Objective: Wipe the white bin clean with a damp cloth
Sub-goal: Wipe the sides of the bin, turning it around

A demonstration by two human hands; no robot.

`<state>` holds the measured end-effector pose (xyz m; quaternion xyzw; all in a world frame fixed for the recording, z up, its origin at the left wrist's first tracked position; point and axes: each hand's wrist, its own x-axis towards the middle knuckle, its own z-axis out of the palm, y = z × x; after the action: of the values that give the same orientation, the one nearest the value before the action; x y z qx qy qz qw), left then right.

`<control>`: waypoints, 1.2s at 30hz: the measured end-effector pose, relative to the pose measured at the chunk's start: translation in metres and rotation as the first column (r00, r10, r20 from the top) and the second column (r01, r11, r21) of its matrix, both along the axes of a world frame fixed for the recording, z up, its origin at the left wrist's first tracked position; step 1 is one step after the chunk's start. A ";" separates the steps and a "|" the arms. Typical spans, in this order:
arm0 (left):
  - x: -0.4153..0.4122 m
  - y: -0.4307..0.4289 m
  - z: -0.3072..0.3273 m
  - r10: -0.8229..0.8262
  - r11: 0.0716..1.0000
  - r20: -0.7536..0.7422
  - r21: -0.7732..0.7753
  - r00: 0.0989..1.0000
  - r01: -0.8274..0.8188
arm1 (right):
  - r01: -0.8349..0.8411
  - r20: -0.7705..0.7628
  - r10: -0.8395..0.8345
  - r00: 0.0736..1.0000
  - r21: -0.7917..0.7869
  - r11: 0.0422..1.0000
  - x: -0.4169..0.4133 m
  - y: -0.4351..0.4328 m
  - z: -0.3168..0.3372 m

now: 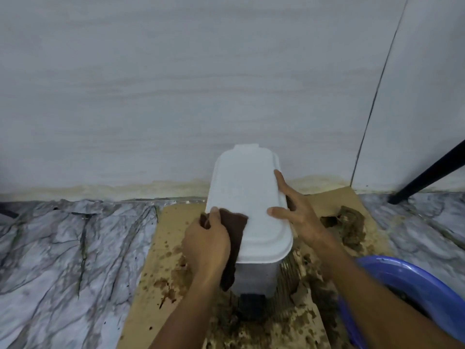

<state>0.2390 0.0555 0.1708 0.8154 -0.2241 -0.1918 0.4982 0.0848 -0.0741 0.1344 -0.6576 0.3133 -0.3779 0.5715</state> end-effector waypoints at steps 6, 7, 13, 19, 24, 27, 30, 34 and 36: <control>-0.015 0.006 -0.014 0.032 0.984 0.002 -0.177 0.999 -0.031 | -0.070 -0.374 -0.016 0.927 -0.214 0.974 -0.010 0.033 0.000; -0.012 0.006 -0.014 0.035 0.984 0.022 -0.173 0.999 -0.031 | -0.108 -0.417 -0.035 0.908 -0.313 0.944 -0.012 0.046 -0.003; -0.004 0.002 -0.008 -0.008 0.978 0.125 -0.206 0.992 0.034 | -0.033 -0.259 -0.105 0.960 -0.475 0.879 -0.006 0.046 -0.014; 0.016 -0.064 -0.004 0.067 0.916 0.161 -0.402 0.985 0.003 | -0.102 -0.455 -0.081 0.887 -0.365 0.925 0.014 -0.020 0.053; 0.011 -0.115 -0.030 0.069 0.839 0.211 -0.540 0.975 0.057 | -0.005 -0.241 -0.087 0.967 -0.358 0.934 0.035 -0.089 0.058; 0.014 -0.134 -0.055 0.017 0.837 0.468 -0.490 0.884 0.243 | 0.086 -0.200 -0.173 0.964 -0.382 0.920 0.057 -0.117 0.063; 0.022 -0.144 -0.073 -0.021 0.862 0.740 -0.327 0.672 0.387 | 0.088 -0.215 -0.172 0.961 -0.353 0.931 0.073 -0.131 0.066; 0.036 -0.145 -0.088 -0.090 0.820 0.942 -0.115 0.324 0.561 | 0.114 -0.190 -0.183 0.964 -0.325 0.939 0.076 -0.141 0.064; 0.049 -0.144 -0.094 -0.067 0.782 0.955 -0.130 0.289 0.609 | 0.111 -0.202 -0.184 0.962 -0.326 0.939 0.076 -0.140 0.064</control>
<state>0.2879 -0.0887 0.0770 0.5582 -0.6742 0.2496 0.4143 0.1605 -0.2139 0.1985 -0.7532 0.3621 -0.3861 0.3905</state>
